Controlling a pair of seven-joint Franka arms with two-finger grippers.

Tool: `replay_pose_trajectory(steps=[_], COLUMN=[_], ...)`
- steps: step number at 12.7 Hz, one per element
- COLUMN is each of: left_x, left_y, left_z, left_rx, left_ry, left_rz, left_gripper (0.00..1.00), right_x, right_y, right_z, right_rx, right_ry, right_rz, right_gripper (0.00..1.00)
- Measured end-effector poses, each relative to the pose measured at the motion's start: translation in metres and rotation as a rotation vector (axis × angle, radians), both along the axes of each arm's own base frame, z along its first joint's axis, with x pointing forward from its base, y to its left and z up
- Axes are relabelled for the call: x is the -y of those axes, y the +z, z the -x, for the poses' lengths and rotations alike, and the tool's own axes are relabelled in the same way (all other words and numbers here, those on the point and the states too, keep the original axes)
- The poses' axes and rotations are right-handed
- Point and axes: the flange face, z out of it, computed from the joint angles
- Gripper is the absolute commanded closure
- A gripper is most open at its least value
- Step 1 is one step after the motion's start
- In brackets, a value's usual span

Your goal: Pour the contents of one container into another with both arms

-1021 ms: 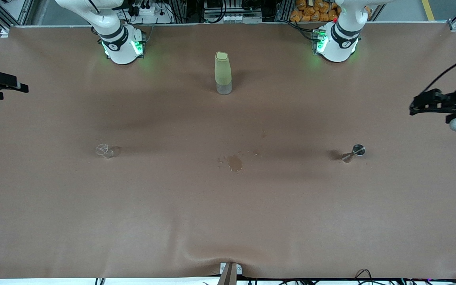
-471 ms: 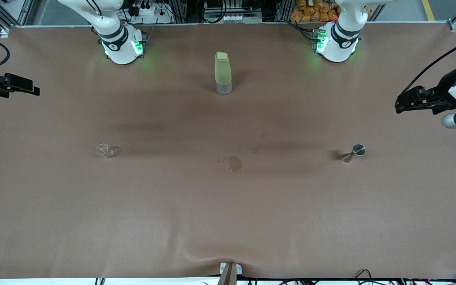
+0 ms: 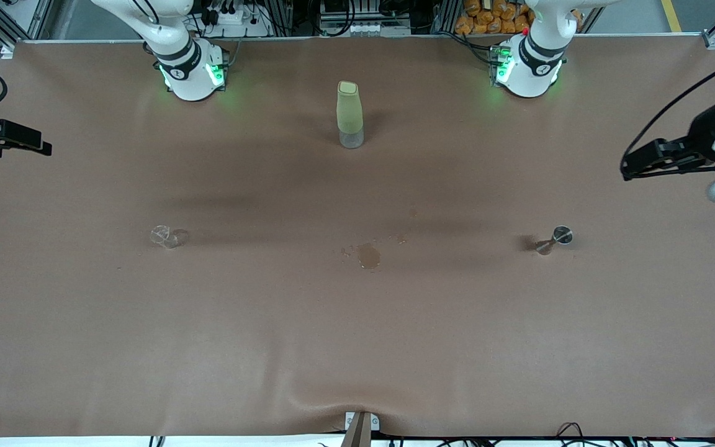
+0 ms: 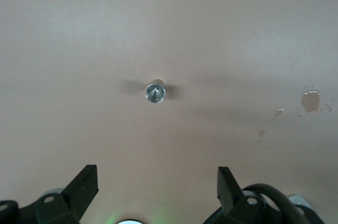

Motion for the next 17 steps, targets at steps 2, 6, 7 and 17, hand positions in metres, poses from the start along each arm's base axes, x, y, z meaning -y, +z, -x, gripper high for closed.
replay_pose_trajectory(steps=[2,6,7,17], left_x=[0.006,0.015,0.014,0.000], left_y=[-0.009,-0.021,-0.020,-0.007], left_z=[0.006,0.035,0.040,0.046], left_rx=[0.011,0.063,0.068,0.140], left_ry=[-0.015,-0.025,-0.024,-0.006], left_rz=[-0.006,-0.030,-0.042,-0.075], left_gripper=[0.00,0.00,0.00,0.00], right_x=[-0.002,-0.002,-0.001,0.000], right_y=[0.003,0.005,0.005,0.004], right_z=[-0.001,-0.002,-0.003,-0.003], right_rx=[0.018,0.033,0.040,0.056], right_ry=[0.004,0.004,0.001,0.000], right_rz=[0.008,0.013,0.014,0.022], right_gripper=[0.00,0.00,0.00,0.00])
